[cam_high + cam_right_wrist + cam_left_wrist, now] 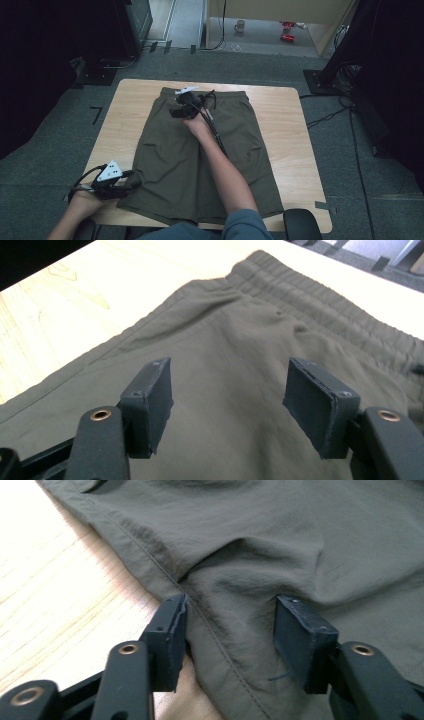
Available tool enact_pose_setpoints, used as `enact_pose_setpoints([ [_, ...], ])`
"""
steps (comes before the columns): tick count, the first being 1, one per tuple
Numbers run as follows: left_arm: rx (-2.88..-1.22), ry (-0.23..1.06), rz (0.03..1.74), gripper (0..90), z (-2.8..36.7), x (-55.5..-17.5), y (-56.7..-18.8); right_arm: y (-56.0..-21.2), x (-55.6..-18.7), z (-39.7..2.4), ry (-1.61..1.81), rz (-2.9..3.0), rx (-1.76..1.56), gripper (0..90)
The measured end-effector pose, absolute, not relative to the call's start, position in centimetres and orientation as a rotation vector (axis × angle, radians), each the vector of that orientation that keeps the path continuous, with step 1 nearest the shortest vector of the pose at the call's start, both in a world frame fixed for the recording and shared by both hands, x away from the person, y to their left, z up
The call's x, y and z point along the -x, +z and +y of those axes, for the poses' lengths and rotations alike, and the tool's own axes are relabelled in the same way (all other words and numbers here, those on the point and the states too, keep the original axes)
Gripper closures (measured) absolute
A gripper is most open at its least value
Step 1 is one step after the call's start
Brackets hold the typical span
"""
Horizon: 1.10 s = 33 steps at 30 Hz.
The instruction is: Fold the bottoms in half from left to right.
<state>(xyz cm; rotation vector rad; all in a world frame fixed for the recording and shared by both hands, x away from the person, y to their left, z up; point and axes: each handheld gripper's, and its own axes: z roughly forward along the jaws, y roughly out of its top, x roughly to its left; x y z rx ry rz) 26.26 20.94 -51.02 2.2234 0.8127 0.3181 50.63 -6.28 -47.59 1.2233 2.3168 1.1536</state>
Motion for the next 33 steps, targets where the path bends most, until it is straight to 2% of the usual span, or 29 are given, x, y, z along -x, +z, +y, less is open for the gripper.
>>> enact_pose_setpoints([
  [1,-2.223,0.315,0.818,51.1,20.9,-26.3,-51.0,-47.6,-50.6,-6.3,1.154,2.317,-1.223,34.9],
  [4,-2.222,0.302,0.829,59.1,20.9,-26.3,-50.9,-47.7,-51.0,-5.7,1.164,2.326,-1.231,33.6],
  [9,-2.227,0.297,0.818,62.1,20.7,-26.4,-50.8,-48.0,-51.6,-4.4,1.159,2.329,-1.23,33.5],
  [25,-2.229,0.29,0.817,63.1,20.7,-26.5,-50.8,-49.8,-53.5,-0.2,1.169,2.34,-1.244,34.9],
  [33,-2.227,0.285,0.821,63.3,20.6,-26.6,-50.8,-50.4,-54.2,1.6,1.143,2.335,-1.259,32.4],
])
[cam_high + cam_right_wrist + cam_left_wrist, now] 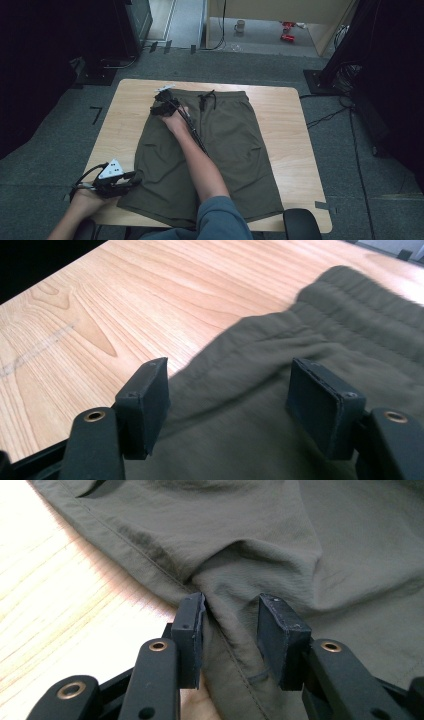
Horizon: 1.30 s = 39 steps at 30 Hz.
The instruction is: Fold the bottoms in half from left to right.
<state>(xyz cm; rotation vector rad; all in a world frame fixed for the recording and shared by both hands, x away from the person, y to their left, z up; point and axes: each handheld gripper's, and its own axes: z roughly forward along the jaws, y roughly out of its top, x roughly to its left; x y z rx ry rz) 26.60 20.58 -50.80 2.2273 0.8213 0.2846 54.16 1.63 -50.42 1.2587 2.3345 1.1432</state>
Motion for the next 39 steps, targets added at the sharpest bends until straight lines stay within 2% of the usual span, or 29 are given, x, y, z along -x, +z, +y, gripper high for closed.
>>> enact_pose_setpoints([
  [8,-2.225,0.284,0.819,63.3,20.5,-26.6,-50.8,-51.5,-54.3,3.4,1.078,2.31,-1.254,32.2],
  [13,-2.226,0.286,0.82,63.3,20.5,-26.6,-50.8,-51.6,-54.0,3.7,1.034,2.286,-1.214,37.3],
  [16,-2.23,0.288,0.823,64.0,20.4,-26.6,-50.8,-51.7,-53.8,3.6,1.048,2.269,-1.215,45.2],
  [18,-2.23,0.291,0.829,66.2,20.3,-26.6,-50.8,-51.6,-53.7,3.3,1.05,2.269,-1.216,55.4],
  [20,-2.234,0.29,0.833,67.3,20.2,-26.6,-50.7,-51.6,-53.7,3.2,1.052,2.27,-1.216,58.0],
  [22,-2.234,0.287,0.844,72.6,20.1,-26.7,-50.7,-51.5,-53.6,3.1,1.05,2.263,-1.223,67.7],
  [23,-2.233,0.282,0.848,72.6,20.0,-26.7,-50.6,-51.5,-53.6,3.1,1.05,2.263,-1.223,67.7],
  [28,-2.251,0.254,0.878,84.2,19.7,-26.9,-50.4,-51.5,-53.6,2.9,1.047,2.277,-1.205,83.7],
  [30,-2.261,0.256,0.883,86.6,19.7,-27.1,-50.3,-51.4,-53.9,2.6,1.058,2.282,-1.229,87.6],
  [39,-2.246,0.313,0.989,88.3,20.9,-28.6,-49.9,-50.5,-56.1,2.7,1.039,2.308,-1.303,88.4],
])
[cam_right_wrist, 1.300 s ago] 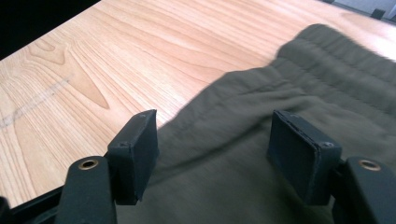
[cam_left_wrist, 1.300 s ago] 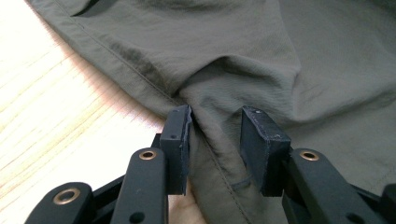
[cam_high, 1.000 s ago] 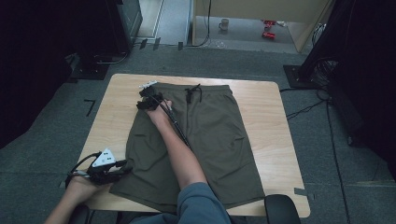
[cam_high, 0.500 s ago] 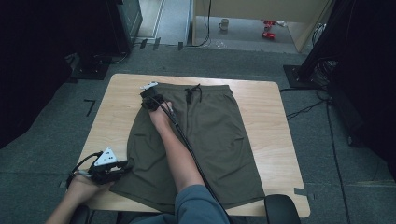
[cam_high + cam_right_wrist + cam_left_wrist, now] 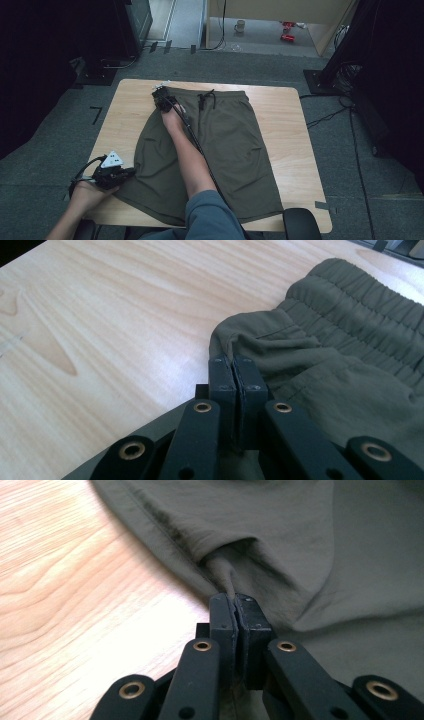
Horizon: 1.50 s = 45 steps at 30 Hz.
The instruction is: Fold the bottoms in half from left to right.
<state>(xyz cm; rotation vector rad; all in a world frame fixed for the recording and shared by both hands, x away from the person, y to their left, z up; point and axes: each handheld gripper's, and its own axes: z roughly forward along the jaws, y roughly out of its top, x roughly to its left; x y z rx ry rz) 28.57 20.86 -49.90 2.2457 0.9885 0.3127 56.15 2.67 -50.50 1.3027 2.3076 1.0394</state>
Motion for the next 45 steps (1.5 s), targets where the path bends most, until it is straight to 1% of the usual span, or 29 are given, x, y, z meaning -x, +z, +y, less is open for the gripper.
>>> enact_pose_setpoints([
  [2,-2.202,0.288,0.99,88.7,21.2,-28.6,-49.5,-50.2,-56.1,2.6,1.055,2.308,-1.309,88.4],
  [3,-2.149,0.285,0.982,89.1,21.2,-28.4,-48.7,-49.4,-56.0,2.4,1.08,2.3,-1.307,88.6],
  [4,-2.149,0.285,0.982,89.2,21.2,-28.4,-48.7,-49.4,-56.0,2.4,1.08,2.3,-1.307,88.6],
  [5,-2.09,0.282,0.955,89.3,20.9,-28.0,-47.6,-48.5,-55.8,2.0,1.094,2.297,-1.294,88.5],
  [6,-2.09,0.282,0.955,89.3,20.9,-28.0,-47.6,-48.5,-55.8,2.0,1.094,2.297,-1.294,88.5],
  [9,-2.037,0.268,0.9,89.4,19.7,-27.3,-45.8,-47.1,-55.5,0.8,1.127,2.298,-1.284,88.6],
  [12,-2.031,0.252,0.842,89.6,18.1,-27.0,-44.5,-45.2,-55.0,-1.2,1.175,2.303,-1.297,88.6],
  [13,-2.03,0.241,0.827,89.6,17.6,-27.0,-44.1,-45.2,-55.0,-1.2,1.175,2.303,-1.297,88.6],
  [17,-2.03,0.207,0.777,89.5,15.2,-27.3,-42.9,-43.7,-54.4,-3.6,1.166,2.3,-1.261,88.7],
  [23,-2.033,0.16,0.697,89.5,11.1,-27.9,-41.9,-42.1,-53.7,-8.3,1.167,2.262,-1.292,88.7],
  [29,-2.057,0.116,0.612,89.4,6.5,-28.7,-41.6,-41.6,-52.9,-13.3,1.142,2.209,-1.343,88.7],
  [35,-2.103,0.062,0.572,89.4,1.8,-29.5,-42.6,-42.0,-52.4,-18.3,1.125,2.158,-1.422,88.7],
  [40,-2.113,0.071,0.507,89.3,-1.4,-29.4,-42.1,-42.6,-51.9,-21.7,1.119,2.123,-1.478,88.7],
  [45,-2.115,0.054,0.479,89.1,-4.2,-29.5,-42.1,-42.7,-51.3,-24.9,1.111,2.081,-1.512,88.7],
])
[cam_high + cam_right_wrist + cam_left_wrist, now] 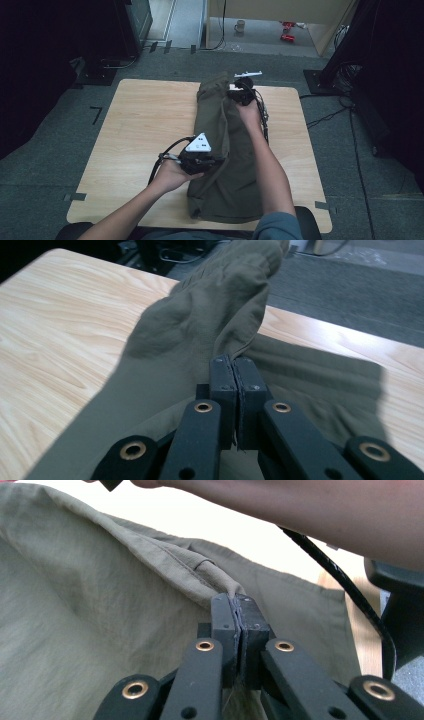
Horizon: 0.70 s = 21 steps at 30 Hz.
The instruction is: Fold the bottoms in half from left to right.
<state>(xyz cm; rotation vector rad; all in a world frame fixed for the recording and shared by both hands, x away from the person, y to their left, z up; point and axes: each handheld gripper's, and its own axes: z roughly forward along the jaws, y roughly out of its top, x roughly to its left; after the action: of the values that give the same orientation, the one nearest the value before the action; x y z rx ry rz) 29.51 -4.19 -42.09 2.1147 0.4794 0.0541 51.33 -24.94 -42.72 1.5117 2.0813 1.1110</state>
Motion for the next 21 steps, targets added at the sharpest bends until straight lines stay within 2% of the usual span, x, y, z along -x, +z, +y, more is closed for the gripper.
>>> enact_pose_setpoints([
  [9,-2.123,0.004,0.465,88.9,-8.1,-29.5,-44.0,-44.6,-50.7,-30.0,0.937,2.058,-1.595,88.6],
  [15,-2.2,-0.041,0.481,88.8,-10.2,-29.7,-46.7,-46.7,-50.9,-31.1,0.866,2.065,-1.666,88.4],
  [21,-2.265,-0.079,0.536,88.8,-10.0,-30.5,-49.2,-48.1,-51.2,-31.0,0.779,2.109,-1.661,88.3],
])
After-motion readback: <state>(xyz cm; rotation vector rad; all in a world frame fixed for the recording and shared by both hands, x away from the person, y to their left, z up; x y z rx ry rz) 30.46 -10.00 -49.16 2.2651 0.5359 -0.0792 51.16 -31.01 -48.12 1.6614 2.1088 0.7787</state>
